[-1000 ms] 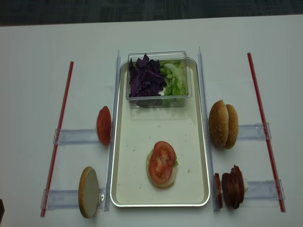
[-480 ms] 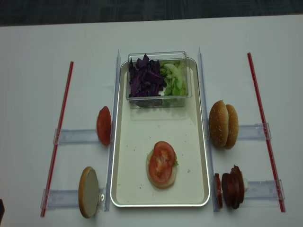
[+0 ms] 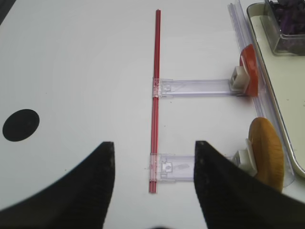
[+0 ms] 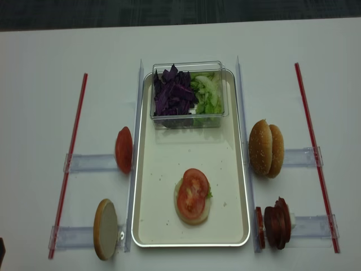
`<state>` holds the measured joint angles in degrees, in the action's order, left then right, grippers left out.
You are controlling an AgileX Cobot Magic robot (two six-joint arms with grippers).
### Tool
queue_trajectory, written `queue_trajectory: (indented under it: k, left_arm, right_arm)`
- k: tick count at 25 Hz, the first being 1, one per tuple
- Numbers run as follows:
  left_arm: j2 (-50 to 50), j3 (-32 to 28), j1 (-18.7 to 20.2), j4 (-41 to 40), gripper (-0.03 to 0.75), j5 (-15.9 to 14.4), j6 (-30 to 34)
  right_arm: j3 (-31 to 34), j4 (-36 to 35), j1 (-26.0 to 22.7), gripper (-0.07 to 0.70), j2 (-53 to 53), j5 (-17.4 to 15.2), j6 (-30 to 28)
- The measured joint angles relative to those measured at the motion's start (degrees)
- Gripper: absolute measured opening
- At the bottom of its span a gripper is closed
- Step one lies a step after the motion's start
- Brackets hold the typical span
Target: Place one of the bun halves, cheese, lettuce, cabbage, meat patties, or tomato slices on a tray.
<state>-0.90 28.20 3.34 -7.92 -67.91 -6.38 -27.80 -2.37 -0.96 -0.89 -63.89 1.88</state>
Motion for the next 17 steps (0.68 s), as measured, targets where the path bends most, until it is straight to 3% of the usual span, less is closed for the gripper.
queue_trajectory:
  k: [17]
  left_arm:
    - [0.00, 0.00, 0.00, 0.00, 0.345, 0.00, 0.00]
  right_arm:
    - [0.00, 0.00, 0.00, 0.337, 0.00, 0.00, 0.00]
